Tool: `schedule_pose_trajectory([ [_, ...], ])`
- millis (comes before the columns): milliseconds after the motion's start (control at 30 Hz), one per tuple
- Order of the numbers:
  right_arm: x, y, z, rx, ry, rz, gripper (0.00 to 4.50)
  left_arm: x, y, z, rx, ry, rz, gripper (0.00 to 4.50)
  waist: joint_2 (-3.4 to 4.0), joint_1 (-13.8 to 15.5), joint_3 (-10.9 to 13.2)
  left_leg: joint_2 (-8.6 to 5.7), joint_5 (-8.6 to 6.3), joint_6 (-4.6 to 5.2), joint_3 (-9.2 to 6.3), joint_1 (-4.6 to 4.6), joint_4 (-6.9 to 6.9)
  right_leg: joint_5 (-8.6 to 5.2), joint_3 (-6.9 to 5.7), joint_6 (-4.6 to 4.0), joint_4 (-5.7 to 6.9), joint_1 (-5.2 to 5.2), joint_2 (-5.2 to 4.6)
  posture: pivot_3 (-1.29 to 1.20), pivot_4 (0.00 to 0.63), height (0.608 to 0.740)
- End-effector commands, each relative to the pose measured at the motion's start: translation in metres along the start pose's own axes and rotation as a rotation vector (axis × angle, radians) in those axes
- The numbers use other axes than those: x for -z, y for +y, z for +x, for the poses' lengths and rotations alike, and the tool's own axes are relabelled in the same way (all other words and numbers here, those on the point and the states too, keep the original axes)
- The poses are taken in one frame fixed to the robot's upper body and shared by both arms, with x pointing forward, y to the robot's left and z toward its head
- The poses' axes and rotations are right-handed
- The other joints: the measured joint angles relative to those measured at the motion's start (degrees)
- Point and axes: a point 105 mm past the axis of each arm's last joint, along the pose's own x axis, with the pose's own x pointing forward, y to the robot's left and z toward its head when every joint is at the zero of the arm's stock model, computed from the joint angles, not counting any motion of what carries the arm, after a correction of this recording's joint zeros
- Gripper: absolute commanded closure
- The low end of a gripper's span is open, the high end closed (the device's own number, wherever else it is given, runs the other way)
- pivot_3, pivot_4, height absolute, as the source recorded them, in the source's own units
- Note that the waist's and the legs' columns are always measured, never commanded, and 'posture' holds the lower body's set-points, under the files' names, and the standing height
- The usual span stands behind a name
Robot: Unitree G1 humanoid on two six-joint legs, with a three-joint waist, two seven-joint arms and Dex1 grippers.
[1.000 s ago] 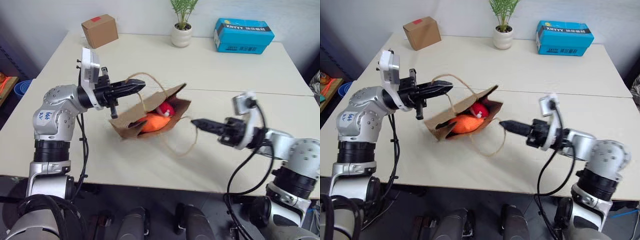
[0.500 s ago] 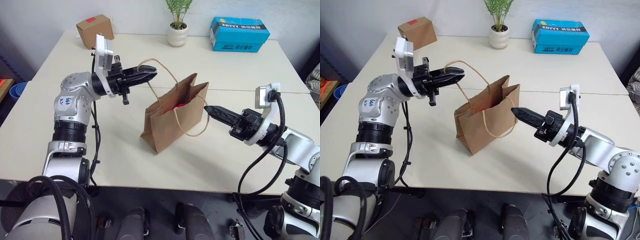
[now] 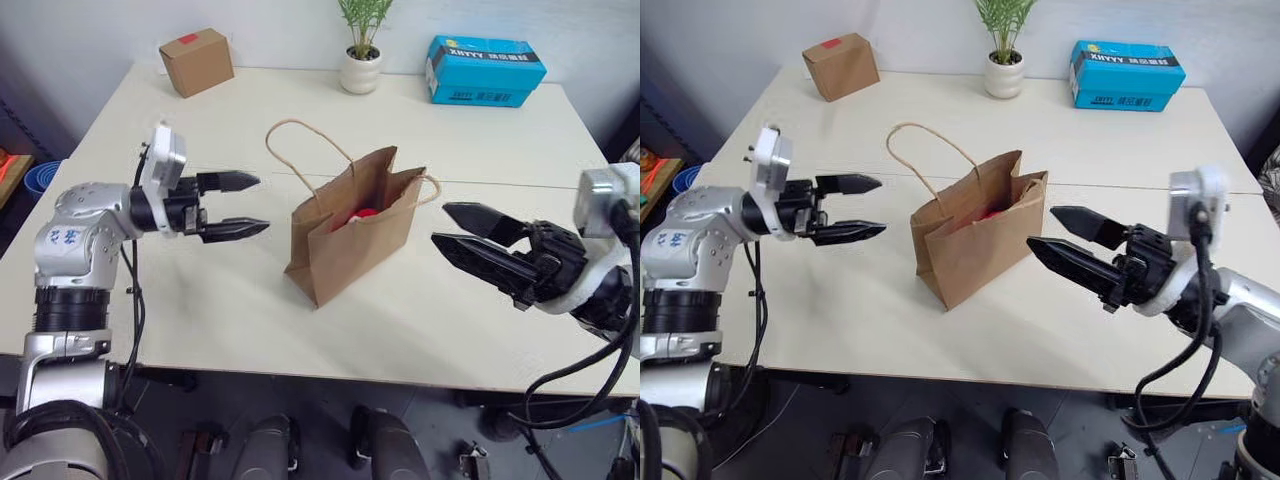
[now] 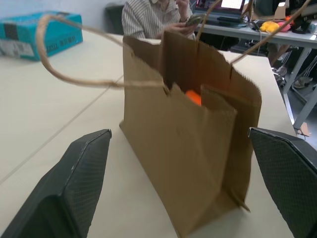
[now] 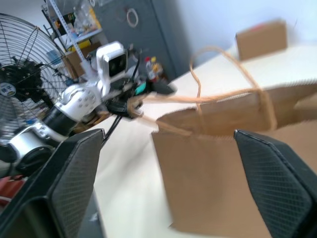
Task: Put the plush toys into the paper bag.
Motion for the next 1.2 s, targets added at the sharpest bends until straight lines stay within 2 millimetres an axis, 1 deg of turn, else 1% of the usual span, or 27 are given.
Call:
schedule_pose_trajectory([
  [33, 0.0, -0.006, -0.016, 0.04, 0.005, -0.174, 0.4, 0.001, -0.003, -0.011, -0.063, -0.017, -0.003, 0.0, 0.0, 0.38, 0.0, -0.01, -0.02, 0.03, 0.02, -0.01, 0.01, 0.01, 0.0, 0.01, -0.01, 0.0, 0.01, 0.0, 0.15, 0.74],
  [100, 0.013, -0.009, -0.032, 0.051, 0.048, -0.295, 0.4, 0.008, -0.018, -0.005, -0.067, -0.032, -0.028, 0.0, 0.0, 0.78, 0.0, -0.03, -0.03, 0.06, 0.03, -0.03, 0.03, 0.03, 0.0, 0.05, -0.05, 0.0, 0.02, 0.0, 0.15, 0.74],
  [167, 0.027, -0.01, -0.043, 0.042, 0.105, -0.393, 0.4, 0.008, -0.032, 0.004, -0.068, -0.064, -0.029, 0.0, 0.0, 1.0, 0.0, -0.05, -0.08, 0.12, -0.01, -0.03, 0.03, 0.04, 0.0, 0.08, -0.11, 0.07, 0.01, 0.0, 0.15, 0.74],
  [200, 0.032, -0.012, -0.049, 0.053, 0.124, -0.455, 0.4, 0.007, -0.038, 0.009, -0.08, -0.091, -0.025, 0.0, 0.0, 1.02, 0.0, -0.09, -0.1, 0.15, -0.01, -0.04, 0.05, 0.08, 0.01, 0.14, -0.16, 0.09, -0.01, 0.0, 0.15, 0.74],
  [267, 0.039, -0.014, -0.054, 0.061, 0.132, -0.514, 0.4, 0.006, -0.046, 0.013, -0.086, -0.114, -0.028, 0.0, -0.01, 0.87, 0.0, -0.1, -0.12, 0.21, -0.01, 0.0, 0.11, 0.17, 0.06, 0.31, -0.29, 0.23, -0.01, 0.0, 0.15, 0.74],
  [467, 0.048, -0.008, -0.056, 0.014, 0.166, -0.567, 0.4, 0.004, -0.061, 0.033, -0.079, -0.151, -0.038, 0.0, 0.01, 0.62, -0.01, -0.02, -0.15, 0.13, 0.06, 0.23, 0.1, 0.24, 0.33, 0.39, -0.27, 0.31, -0.1, 0.0, 0.15, 0.74],
  [567, 0.05, -0.006, -0.056, 0.004, 0.166, -0.568, 0.4, 0.006, -0.063, 0.041, -0.091, -0.148, -0.026, 0.0, 0.01, 0.69, -0.01, 0.01, -0.17, 0.08, 0.06, 0.24, 0.1, 0.22, 0.32, 0.34, -0.27, 0.31, -0.06, 0.0, 0.15, 0.74],
  [600, 0.049, -0.007, -0.054, 0.007, 0.161, -0.574, 0.4, 0.005, -0.062, 0.052, -0.115, -0.184, -0.039, 0.0, 0.01, 0.72, -0.01, 0.01, -0.17, 0.08, 0.06, 0.24, 0.1, 0.22, 0.32, 0.34, -0.27, 0.31, -0.05, 0.0, 0.15, 0.74],
  [667, 0.048, -0.007, -0.052, 0.008, 0.159, -0.578, 0.4, 0.007, -0.071, 0.075, -0.105, -0.21, -0.04, 0.0, 0.04, 1.04, -0.03, -0.04, -0.16, 0.11, 0.06, 0.25, 0.12, 0.22, 0.32, 0.34, -0.29, 0.36, -0.06, 0.0, 0.15, 0.74],
  [700, 0.047, -0.007, -0.051, 0.008, 0.159, -0.58, 0.4, 0.009, -0.072, 0.081, -0.119, -0.207, -0.035, 0.0, 0.03, 1.32, -0.02, -0.11, -0.15, 0.16, 0.03, 0.25, 0.13, 0.22, 0.29, 0.35, -0.28, 0.38, -0.08, 0.0, 0.15, 0.74],
  [933, 0.045, -0.007, -0.043, 0.01, 0.145, -0.599, 0.4, 0.021, -0.064, 0.102, -0.19, -0.143, 0.015, 0.0, 0.04, 1.09, -0.03, -0.04, -0.17, 0.14, 0.06, 0.22, 0.14, 0.23, 0.31, 0.36, -0.31, 0.35, -0.07, 0.0, 0.15, 0.74],
  [1033, 0.046, -0.006, -0.042, 0.012, 0.147, -0.608, 0.36, 0.024, -0.054, 0.107, -0.242, -0.135, 0.015, 0.58, 0.04, 1.06, -0.03, -0.06, -0.17, 0.15, 0.06, 0.22, 0.14, 0.24, 0.3, 0.36, -0.32, 0.35, -0.06, 0.0, 0.15, 0.74],
  [1100, 0.046, -0.007, -0.042, 0.025, 0.147, -0.615, 0.36, 0.026, -0.05, 0.107, -0.242, -0.116, 0.031, 1.15, 0.04, 1.06, -0.03, -0.06, -0.17, 0.15, 0.05, 0.21, 0.14, 0.24, 0.29, 0.36, -0.32, 0.35, -0.07, 0.0, 0.15, 0.74],
  [1200, 0.046, -0.006, -0.041, 0.036, 0.145, -0.622, 0.36, 0.026, -0.054, 0.108, -0.139, -0.1, 0.048, 2.14, 0.04, 0.98, -0.03, -0.07, -0.16, 0.16, 0.06, 0.2, 0.14, 0.24, 0.25, 0.36, -0.32, 0.35, -0.04, 0.0, 0.15, 0.74],
])
